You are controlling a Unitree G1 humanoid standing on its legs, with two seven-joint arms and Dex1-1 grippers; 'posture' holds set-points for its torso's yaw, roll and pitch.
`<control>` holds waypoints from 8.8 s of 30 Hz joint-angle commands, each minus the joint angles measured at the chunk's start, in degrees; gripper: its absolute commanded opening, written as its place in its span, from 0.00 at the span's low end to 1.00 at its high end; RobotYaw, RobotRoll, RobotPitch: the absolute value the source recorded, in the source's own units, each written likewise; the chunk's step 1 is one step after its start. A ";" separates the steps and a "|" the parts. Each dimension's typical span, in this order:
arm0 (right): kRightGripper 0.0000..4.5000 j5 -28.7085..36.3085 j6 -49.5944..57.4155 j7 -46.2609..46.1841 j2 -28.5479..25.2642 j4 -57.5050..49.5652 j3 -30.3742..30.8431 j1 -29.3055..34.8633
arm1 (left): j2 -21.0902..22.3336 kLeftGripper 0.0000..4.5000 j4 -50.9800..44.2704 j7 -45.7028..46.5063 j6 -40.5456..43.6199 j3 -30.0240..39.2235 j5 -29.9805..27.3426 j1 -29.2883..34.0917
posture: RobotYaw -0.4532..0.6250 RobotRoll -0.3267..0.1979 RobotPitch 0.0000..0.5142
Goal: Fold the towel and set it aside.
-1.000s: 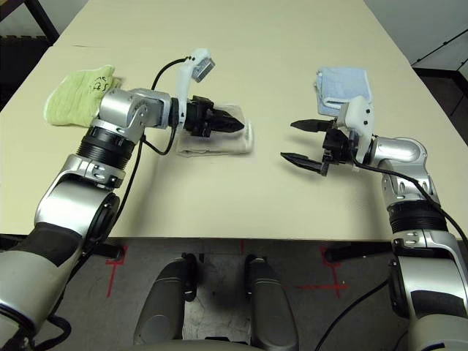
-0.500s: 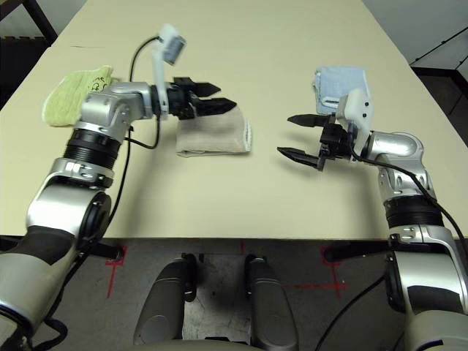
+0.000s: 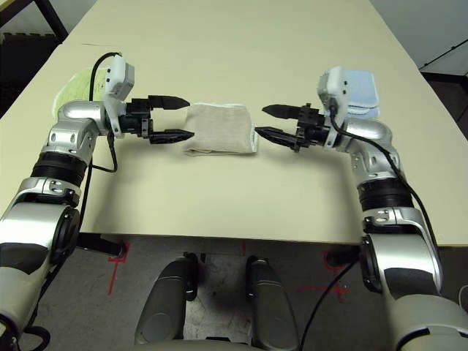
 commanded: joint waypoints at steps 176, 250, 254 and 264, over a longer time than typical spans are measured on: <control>1.00 9.08 69.47 -25.71 8.56 16.55 -12.54 -15.84 | 2.28 1.00 -4.21 -7.23 -4.06 5.97 0.57 7.35 | 0.56 0.62 0.48; 0.01 15.22 -2.39 -43.17 0.23 33.31 -34.42 -26.94 | -4.24 1.00 -2.52 17.28 1.02 8.95 -2.15 3.18 | 0.45 0.62 0.54; 0.01 14.35 -1.87 -42.29 -1.64 34.31 -33.88 -28.53 | -3.96 1.00 -5.29 19.76 1.51 9.83 -2.39 3.49 | 0.46 0.62 0.58; 0.01 11.02 -1.84 -41.55 -4.14 37.15 -31.55 -30.19 | -2.63 1.00 -6.53 25.35 3.07 10.32 -1.62 1.07 | 0.50 0.62 0.69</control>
